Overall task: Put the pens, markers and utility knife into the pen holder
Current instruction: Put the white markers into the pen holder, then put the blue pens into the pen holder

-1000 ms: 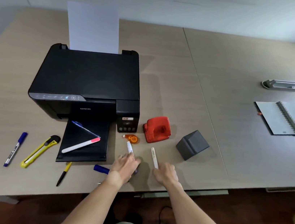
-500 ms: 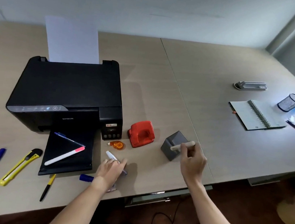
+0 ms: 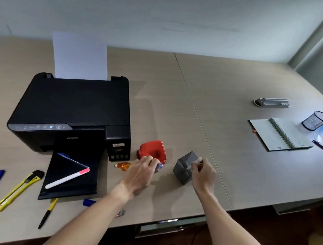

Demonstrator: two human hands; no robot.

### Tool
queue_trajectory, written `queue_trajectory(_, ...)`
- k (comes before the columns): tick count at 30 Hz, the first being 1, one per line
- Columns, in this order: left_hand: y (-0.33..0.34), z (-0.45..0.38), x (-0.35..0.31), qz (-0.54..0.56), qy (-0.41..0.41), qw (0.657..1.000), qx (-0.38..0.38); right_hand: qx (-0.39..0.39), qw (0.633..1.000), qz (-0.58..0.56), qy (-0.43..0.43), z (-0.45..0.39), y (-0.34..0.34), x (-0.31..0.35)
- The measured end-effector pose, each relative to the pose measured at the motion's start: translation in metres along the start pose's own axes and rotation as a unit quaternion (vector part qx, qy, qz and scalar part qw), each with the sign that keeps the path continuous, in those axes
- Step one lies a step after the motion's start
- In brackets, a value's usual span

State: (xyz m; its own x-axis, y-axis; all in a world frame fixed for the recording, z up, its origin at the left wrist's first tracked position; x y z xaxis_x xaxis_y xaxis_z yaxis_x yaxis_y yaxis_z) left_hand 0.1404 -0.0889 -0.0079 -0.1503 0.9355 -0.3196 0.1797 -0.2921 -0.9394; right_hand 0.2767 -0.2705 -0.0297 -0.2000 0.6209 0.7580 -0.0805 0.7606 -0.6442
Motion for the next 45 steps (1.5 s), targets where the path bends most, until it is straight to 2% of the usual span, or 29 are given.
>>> queue_trajectory(6,-0.027,-0.037,-0.031,0.150,-0.024,0.987,-0.058,-0.004,1.000,-0.016,0.011,0.001,-0.008,-0.007)
queue_trajectory(12,-0.031,-0.069,-0.062,0.246,-0.034,0.968,-0.046,-0.032,0.998,-0.034,0.033,0.010,-0.029,-0.024)
queue_trajectory(22,0.013,-0.078,-0.080,0.155,-0.040,0.987,0.015,-0.027,0.992,-0.004,0.122,0.037,-0.048,-0.066)
queue_trajectory(26,0.021,-0.072,-0.074,0.158,-0.070,0.985,0.024,-0.019,0.987,-0.005,0.162,0.066,-0.037,-0.086)
queue_trajectory(33,0.023,-0.041,-0.037,0.198,-0.098,0.975,0.027,0.081,0.983,0.006,0.167,0.115,0.007,-0.089)
queue_trajectory(37,0.031,0.008,0.015,0.183,-0.138,0.971,0.075,0.160,0.976,0.021,0.144,0.128,0.038,-0.072)
queue_trajectory(42,0.033,0.091,0.073,0.158,-0.199,0.963,0.095,0.232,0.970,0.060,0.039,0.132,0.082,-0.023)
queue_trajectory(45,0.032,0.136,0.095,0.131,-0.239,0.959,0.080,0.312,0.946,0.074,-0.039,0.142,0.115,0.009)
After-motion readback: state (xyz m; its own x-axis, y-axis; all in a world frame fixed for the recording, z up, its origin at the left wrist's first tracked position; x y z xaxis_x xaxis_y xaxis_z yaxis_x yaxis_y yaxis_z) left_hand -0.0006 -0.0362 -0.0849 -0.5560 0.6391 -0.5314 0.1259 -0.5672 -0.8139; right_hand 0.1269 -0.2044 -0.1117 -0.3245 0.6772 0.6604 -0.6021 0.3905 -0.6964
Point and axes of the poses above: each hand's wrist, its own z-axis away from the middle knuckle, its own y-axis out of the palm, x = y × z, the point moved 5 cm from there along -z, towards the middle knuckle, and after that the axes turned 5 degrees about -y, right-handed, at the moved point
